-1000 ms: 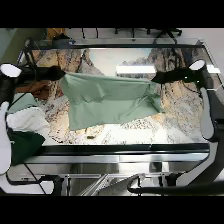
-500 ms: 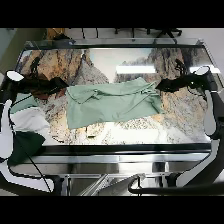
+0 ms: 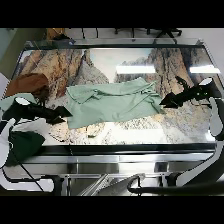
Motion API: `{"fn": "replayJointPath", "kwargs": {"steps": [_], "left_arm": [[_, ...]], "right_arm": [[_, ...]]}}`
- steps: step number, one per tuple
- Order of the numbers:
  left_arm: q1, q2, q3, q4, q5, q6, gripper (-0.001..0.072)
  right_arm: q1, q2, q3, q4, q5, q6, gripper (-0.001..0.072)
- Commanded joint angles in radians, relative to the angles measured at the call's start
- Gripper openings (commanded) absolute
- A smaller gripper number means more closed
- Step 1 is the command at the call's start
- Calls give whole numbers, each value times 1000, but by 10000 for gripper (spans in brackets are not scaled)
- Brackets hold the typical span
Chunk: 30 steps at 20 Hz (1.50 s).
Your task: Fold the shirts.
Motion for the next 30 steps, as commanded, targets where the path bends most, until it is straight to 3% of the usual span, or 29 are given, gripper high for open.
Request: {"fn": "replayJointPath", "kwargs": {"steps": [1, 2, 3, 4, 6, 7, 8, 9, 13, 16, 19, 24, 27, 30], "left_arm": [[-32, 8, -98, -49, 39, 37, 686], [-50, 7, -104, -69, 54, 47, 678], [-69, 7, -103, -69, 73, 46, 567], [-90, 7, -102, -67, 87, 47, 436], [-128, 7, -101, -65, 100, 46, 258], [-142, 7, -100, -65, 102, 48, 63], [-148, 8, -95, -66, 102, 51, 19], [-151, 11, -78, -67, 90, 50, 19], [-140, 119, 90, -136, -35, 41, 17], [-99, 281, 354, -325, -109, 23, 17], [-59, 426, 691, -435, -60, 8, 17], [115, 597, 1147, -423, 81, -12, 18], [352, 709, 1105, -423, 98, -2, 18], [549, 790, 910, -455, 49, 30, 18]], "right_arm": [[7, 1, -48, -16, 1, -13, 519], [16, 1, -56, -13, -9, -21, 514], [27, 1, -59, -14, -20, -31, 442], [38, 1, -60, -13, -35, -31, 431], [66, 0, -60, -13, -69, -27, 388], [80, 0, -60, -14, -84, -26, 180], [92, 0, -60, -14, -92, -22, 74], [102, 1, -60, -14, -100, -18, 18], [91, 88, -30, 91, -65, -5, 16], [13, 258, 98, 465, -13, -84, 16], [-93, 453, 290, 720, -121, -148, 16], [-224, 716, 497, 716, -376, -174, 16], [-262, 810, 496, 599, -435, -211, 16], [-266, 786, 483, 567, -379, -180, 16]]}}
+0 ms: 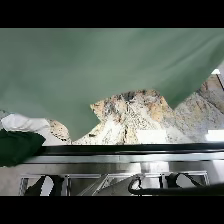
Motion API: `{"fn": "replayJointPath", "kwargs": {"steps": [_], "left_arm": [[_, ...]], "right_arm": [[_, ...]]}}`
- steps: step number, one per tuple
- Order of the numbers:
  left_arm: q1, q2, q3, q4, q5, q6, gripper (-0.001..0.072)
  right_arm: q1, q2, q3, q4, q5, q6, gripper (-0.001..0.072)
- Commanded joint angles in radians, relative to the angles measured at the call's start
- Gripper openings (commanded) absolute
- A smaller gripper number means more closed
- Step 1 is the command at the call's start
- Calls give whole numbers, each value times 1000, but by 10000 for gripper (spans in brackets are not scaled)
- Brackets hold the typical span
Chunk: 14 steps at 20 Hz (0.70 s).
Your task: Fold the shirts.
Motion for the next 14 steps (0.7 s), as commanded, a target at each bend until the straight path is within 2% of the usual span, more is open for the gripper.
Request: {"fn": "replayJointPath", "kwargs": {"steps": [1, 3, 4, 7, 10, 12, 14], "left_arm": [[185, 84, -173, -77, -12, 40, 18], [150, 48, -301, -173, -34, 101, 18], [88, 9, -349, -167, -59, 106, 19], [-177, -159, -471, -30, -52, 119, 19], [-404, -397, -586, 161, 50, 116, 19], [-476, -591, -613, 243, 135, 117, 19], [-492, -797, -567, 264, 167, 117, 19]], "right_arm": [[-18, -11, -19, -19, 28, 11, 16], [-14, -76, -99, 72, 129, 9, 16], [7, -120, -150, 97, 177, 5, 16], [174, -248, -336, 33, 222, -55, 16], [305, -400, -484, -163, 121, -55, 16], [340, -537, -526, -248, 28, -55, 16], [343, -682, -521, -251, -35, -55, 15]]}}
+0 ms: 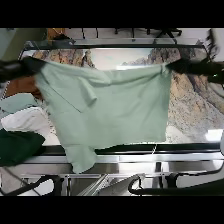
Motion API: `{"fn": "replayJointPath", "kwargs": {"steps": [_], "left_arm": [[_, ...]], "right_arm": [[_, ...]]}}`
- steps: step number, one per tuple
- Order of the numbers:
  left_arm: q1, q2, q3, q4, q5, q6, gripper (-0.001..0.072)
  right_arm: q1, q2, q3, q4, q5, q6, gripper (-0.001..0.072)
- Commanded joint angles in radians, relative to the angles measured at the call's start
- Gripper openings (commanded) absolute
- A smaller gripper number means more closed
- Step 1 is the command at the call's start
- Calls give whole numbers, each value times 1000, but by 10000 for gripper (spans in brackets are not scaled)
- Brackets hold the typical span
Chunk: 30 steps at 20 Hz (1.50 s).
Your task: Fold the shirts.
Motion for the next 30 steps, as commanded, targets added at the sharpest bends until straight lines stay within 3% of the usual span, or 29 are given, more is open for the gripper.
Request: {"fn": "replayJointPath", "kwargs": {"steps": [1, 5, 10, 14, 22, 29, 30], "left_arm": [[-81, -354, 55, 87, 80, -6, 19], [-73, -629, 339, 89, 48, -94, 19], [-72, -727, 602, 112, 3, -156, 19], [-76, -729, 579, 215, -80, -187, 19], [-76, -729, 502, 251, -85, -182, 19], [-76, -729, 503, 249, -146, -182, 23], [-76, -729, 503, 248, -171, -182, 117]], "right_arm": [[39, -240, -30, -77, -130, -7, 16], [15, -423, 117, -70, -192, 0, 15], [-36, -475, 282, -72, -170, 47, 15], [-44, -475, 283, -102, -81, 46, 15], [-31, -477, 282, -333, 2, 119, 16], [-31, -485, 282, -304, 4, 117, 17], [-31, -484, 282, -278, 5, 111, 19]]}}
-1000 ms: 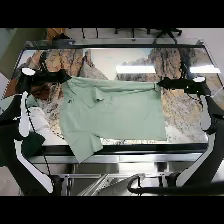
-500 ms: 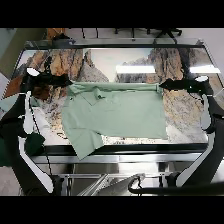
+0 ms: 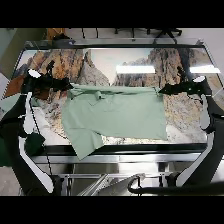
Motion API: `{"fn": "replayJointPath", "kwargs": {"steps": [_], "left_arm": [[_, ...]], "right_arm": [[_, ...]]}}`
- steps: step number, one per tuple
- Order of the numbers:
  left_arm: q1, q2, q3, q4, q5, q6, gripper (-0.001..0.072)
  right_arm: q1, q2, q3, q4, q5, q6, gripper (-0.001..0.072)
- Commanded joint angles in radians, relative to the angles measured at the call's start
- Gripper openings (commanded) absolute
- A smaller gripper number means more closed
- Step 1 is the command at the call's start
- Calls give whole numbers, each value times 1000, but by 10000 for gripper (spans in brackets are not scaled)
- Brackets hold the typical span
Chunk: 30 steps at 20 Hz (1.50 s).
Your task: Fold the shirts.
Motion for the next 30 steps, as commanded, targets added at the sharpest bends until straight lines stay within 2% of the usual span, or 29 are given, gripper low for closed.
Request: {"fn": "replayJointPath", "kwargs": {"steps": [1, 2, 3, 5, 8, 10, 13, 16, 20, 24, 28, 30], "left_arm": [[0, 0, 0, -2, -79, -1, 430], [0, 0, 2, -3, -112, -13, 536], [3, -1, 11, 1, -154, -37, 538], [19, 0, 57, 0, -256, -92, 538], [50, 32, 72, 3, -431, -166, 538], [58, 124, -63, 26, -452, -169, 537], [64, 320, -370, 179, -387, -168, 538], [87, 517, -710, 183, -302, -153, 538], [106, 679, -1018, 186, -228, -140, 538], [106, 738, -1146, 186, -76, -116, 538], [166, 738, -1108, 204, 34, -112, 538], [208, 726, -1067, 204, 46, -78, 538]], "right_arm": [[1, 3, 1, 45, 6, -4, 33], [1, 12, 1, 44, 6, -3, 126], [-2, 27, 1, 41, 13, -3, 193], [-18, 81, 1, -16, 48, 21, 391], [-70, 165, 0, -103, 161, 100, 390], [-116, 200, -29, -101, 264, 125, 382], [-177, 283, -210, -102, 292, 123, 360], [-229, 381, -444, -102, 225, 104, 362], [-244, 472, -664, -177, 205, 110, 363], [-244, 506, -810, -213, 183, 113, 365], [-241, 506, -921, -205, 156, 113, 366], [-232, 506, -968, -205, 152, 112, 365]]}}
